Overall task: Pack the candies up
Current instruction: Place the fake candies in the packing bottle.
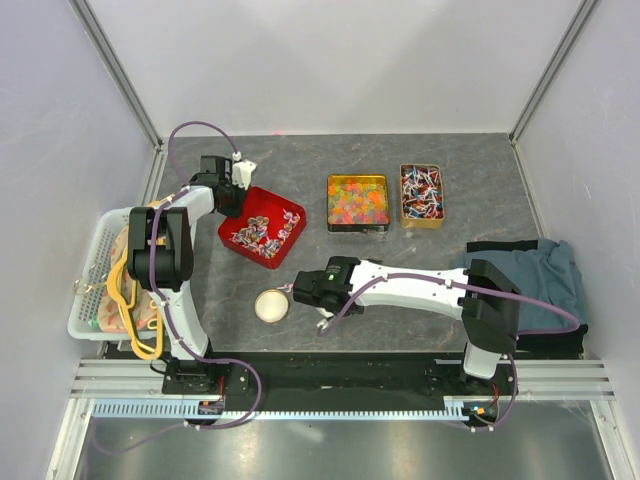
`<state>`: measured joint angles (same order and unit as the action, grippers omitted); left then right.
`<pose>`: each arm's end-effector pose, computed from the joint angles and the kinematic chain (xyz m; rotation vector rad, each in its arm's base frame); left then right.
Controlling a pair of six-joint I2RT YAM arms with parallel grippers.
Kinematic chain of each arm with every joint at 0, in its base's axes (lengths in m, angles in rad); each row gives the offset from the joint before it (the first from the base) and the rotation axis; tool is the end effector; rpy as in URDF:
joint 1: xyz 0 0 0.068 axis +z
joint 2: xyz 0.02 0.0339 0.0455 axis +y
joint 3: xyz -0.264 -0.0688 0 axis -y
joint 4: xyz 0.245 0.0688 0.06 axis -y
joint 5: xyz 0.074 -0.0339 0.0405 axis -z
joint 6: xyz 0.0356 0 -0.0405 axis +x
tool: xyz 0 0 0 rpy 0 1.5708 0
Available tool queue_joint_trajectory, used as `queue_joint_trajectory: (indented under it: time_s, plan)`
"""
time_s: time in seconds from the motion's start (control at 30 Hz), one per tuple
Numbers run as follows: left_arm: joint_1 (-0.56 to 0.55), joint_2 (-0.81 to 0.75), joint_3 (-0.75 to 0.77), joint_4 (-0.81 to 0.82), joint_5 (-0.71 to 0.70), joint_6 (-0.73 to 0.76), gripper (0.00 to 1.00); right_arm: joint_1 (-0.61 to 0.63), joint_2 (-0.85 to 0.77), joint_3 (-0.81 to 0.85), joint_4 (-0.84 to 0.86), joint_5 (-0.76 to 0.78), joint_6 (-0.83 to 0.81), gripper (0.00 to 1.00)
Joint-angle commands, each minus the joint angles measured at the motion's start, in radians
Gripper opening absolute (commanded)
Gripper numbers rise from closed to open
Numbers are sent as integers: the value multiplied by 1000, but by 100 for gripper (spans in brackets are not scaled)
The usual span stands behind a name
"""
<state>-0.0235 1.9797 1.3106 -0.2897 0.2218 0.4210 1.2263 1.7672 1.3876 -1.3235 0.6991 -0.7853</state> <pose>0.4165 -0.0176 0.1618 0.6363 2.4170 -0.1169 0.1256 0.2821 0.2370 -2.5030 1.5033 -1.0805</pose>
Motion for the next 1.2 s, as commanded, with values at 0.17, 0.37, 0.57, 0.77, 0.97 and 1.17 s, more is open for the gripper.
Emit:
queue_joint_trajectory:
  time_s: [0.17,0.37,0.57,0.77,0.97,1.17]
  plan:
    - [5,-47,-16,18,48,-11,2,-7,14,42,102,119,-26,0]
    - [5,-48,-24,20,50,-10,2,-7,23,94,144,141,-46,0]
    - [5,-53,-28,20,53,-7,2,-7,-5,143,64,88,-58,0]
    - [5,-58,-33,18,60,-2,2,-31,-47,114,-26,-10,-11,0]
    - [5,-58,-31,14,65,-2,2,-44,-109,28,-63,-104,-2,0]
    - [5,-59,-34,12,65,-5,2,-45,-121,-18,-52,-127,-5,0]
